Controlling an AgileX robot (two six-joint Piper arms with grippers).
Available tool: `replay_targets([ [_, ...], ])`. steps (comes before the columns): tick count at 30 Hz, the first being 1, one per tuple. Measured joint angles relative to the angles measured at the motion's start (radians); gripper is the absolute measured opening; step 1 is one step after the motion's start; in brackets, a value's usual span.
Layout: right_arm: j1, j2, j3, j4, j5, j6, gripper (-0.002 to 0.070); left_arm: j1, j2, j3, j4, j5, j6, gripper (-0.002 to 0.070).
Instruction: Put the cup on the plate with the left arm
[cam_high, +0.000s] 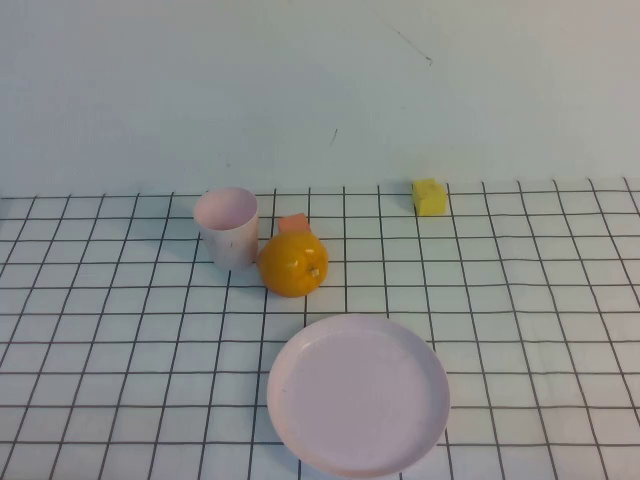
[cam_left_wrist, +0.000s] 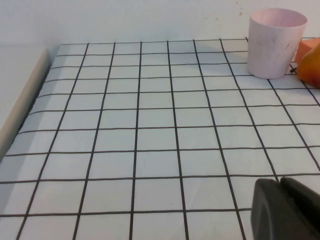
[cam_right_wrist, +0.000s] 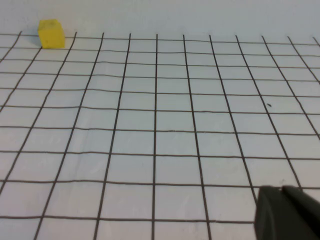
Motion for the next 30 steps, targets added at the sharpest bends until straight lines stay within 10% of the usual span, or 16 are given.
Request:
replay_targets([
  [8,0.000,0.000,0.000,0.000,0.000,0.000,-0.0002,0.000,0.000,0.005,0.002,-0.107,0.000,-0.0003],
  [22,0.000,0.000,0.000,0.000,0.000,0.000,-0.0002,0.000,0.000,0.005,0.060,-1.002,0.002,-0.0002],
  [30,0.000,0.000,0.000,0.000,0.000,0.000,-0.0002,0.000,-0.007,0.005,0.030,-1.236,0.004,-0.0002],
])
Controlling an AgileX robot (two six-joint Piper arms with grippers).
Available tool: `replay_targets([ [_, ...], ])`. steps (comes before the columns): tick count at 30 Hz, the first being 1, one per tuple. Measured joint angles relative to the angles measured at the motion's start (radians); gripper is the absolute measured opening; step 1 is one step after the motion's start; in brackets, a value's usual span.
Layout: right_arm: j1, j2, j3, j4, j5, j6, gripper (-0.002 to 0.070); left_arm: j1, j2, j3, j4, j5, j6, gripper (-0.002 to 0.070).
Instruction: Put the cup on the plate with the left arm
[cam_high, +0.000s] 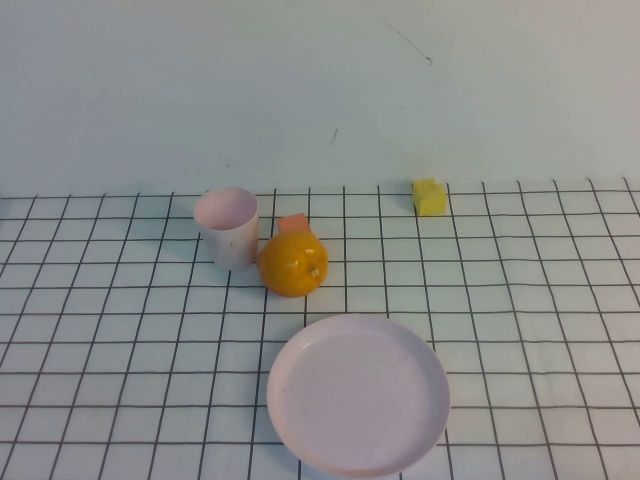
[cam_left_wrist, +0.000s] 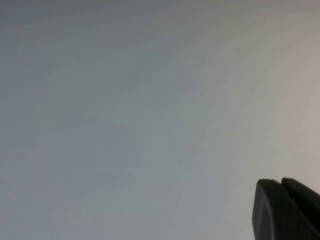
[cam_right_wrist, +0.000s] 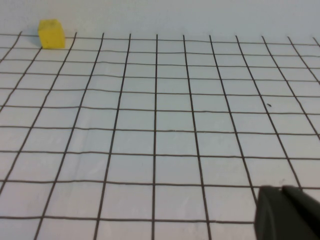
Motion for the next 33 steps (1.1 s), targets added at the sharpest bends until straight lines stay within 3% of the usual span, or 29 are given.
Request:
replay_targets([
  [3,0.000,0.000,0.000,0.000,0.000,0.000,-0.0002,0.000,0.000,-0.009,-0.068,0.046,0.000,-0.0002],
  [12,0.000,0.000,0.000,0.000,0.000,0.000,-0.0002,0.000,0.048,-0.427,-0.247,0.711,0.174,-0.0003],
  [18,0.000,0.000,0.000,0.000,0.000,0.000,-0.0002,0.000,0.224,-0.635,-0.263,0.950,0.232,-0.0002],
  [25,0.000,0.000,0.000,0.000,0.000,0.000,-0.0002,0.000,0.399,-0.633,-0.352,1.137,0.226,-0.0002],
  [33,0.000,0.000,0.000,0.000,0.000,0.000,-0.0002,0.000,0.757,-0.834,-0.380,1.571,0.238,-0.0002],
])
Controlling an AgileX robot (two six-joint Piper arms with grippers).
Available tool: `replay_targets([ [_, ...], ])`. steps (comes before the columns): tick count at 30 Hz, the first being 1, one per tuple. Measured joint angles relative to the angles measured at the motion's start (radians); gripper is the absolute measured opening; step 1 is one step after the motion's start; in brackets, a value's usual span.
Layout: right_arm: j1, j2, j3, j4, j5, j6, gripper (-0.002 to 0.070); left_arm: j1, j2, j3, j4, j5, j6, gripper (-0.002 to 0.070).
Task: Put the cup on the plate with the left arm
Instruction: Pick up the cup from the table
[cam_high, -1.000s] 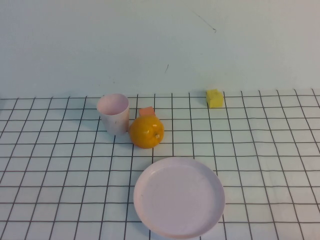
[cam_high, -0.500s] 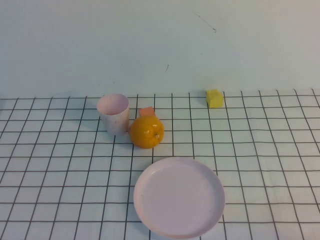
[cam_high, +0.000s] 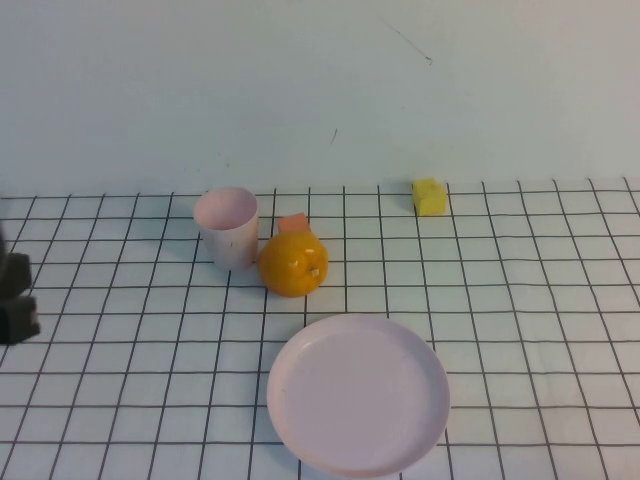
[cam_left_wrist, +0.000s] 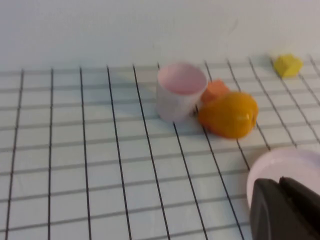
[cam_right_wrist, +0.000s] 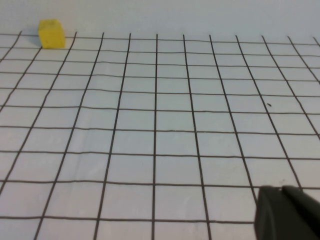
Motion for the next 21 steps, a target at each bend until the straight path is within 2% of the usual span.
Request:
replay_targets([
  [4,0.000,0.000,0.000,0.000,0.000,0.000,-0.0002,0.000,0.236,-0.151,0.000,0.133,0.011,0.0000],
  [7,0.000,0.000,0.000,0.000,0.000,0.000,-0.0002,0.000,0.386,-0.265,-0.002,0.155,0.028,0.0053],
  [9,0.000,0.000,0.000,0.000,0.000,0.000,-0.0002,0.000,0.483,-0.333,-0.006,0.158,0.039,0.0152],
  [14,0.000,0.000,0.000,0.000,0.000,0.000,-0.0002,0.000,0.724,-0.532,-0.023,0.218,0.057,0.0505],
  [15,0.000,0.000,0.000,0.000,0.000,0.000,-0.0002,0.000,0.776,-0.579,-0.026,0.237,0.059,0.0547],
  [17,0.000,0.000,0.000,0.000,0.000,0.000,-0.0002,-0.002,0.883,-0.680,-0.032,0.286,0.066,0.0608],
  [21,0.000,0.000,0.000,0.000,0.000,0.000,-0.0002,-0.013,1.078,-0.871,-0.025,0.363,0.061,0.0630],
])
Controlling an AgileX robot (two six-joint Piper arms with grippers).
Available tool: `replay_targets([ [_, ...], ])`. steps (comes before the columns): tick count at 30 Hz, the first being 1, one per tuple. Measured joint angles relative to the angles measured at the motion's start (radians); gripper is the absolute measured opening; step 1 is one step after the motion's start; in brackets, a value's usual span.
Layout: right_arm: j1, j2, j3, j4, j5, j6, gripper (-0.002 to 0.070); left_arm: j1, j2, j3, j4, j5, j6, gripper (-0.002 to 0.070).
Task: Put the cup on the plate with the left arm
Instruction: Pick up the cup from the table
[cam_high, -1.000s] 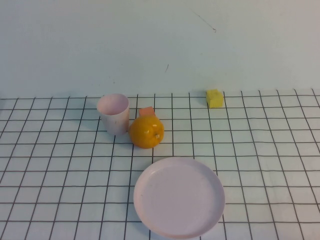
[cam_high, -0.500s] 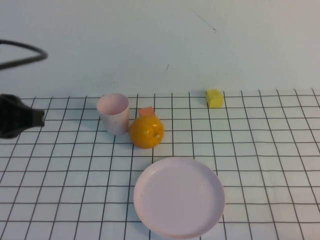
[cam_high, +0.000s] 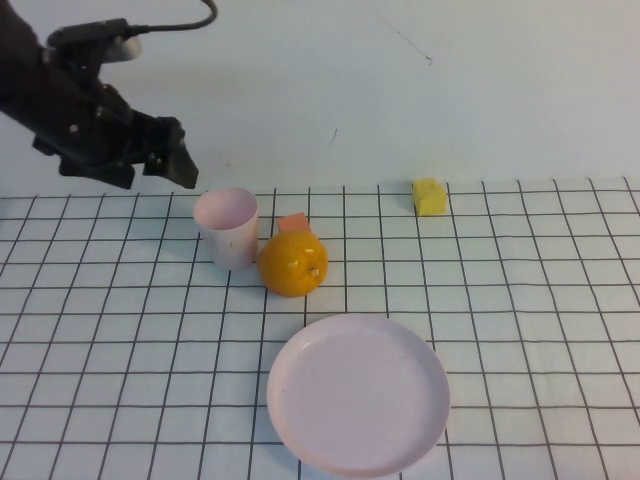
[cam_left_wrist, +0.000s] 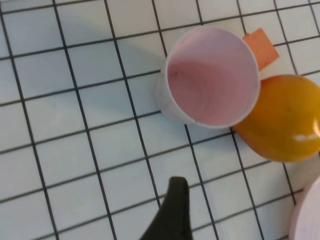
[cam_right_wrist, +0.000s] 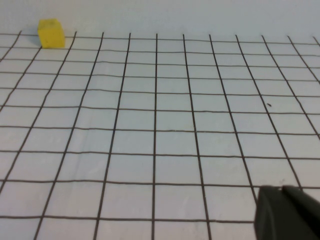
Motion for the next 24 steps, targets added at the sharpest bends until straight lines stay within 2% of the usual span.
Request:
replay_targets([
  [8,0.000,0.000,0.000,0.000,0.000,0.000,-0.0002,-0.073,0.376,-0.415,0.151,0.111,-0.095,0.0631],
  [13,0.000,0.000,0.000,0.000,0.000,0.000,-0.0002,-0.096,0.530,-0.585,0.218,0.165,-0.146,0.0608],
  [16,0.000,0.000,0.000,0.000,0.000,0.000,-0.0002,-0.096,0.564,-0.610,0.236,0.173,-0.162,0.0529],
  [24,0.000,0.000,0.000,0.000,0.000,0.000,-0.0002,-0.096,0.586,-0.618,0.254,0.197,-0.150,0.0193],
])
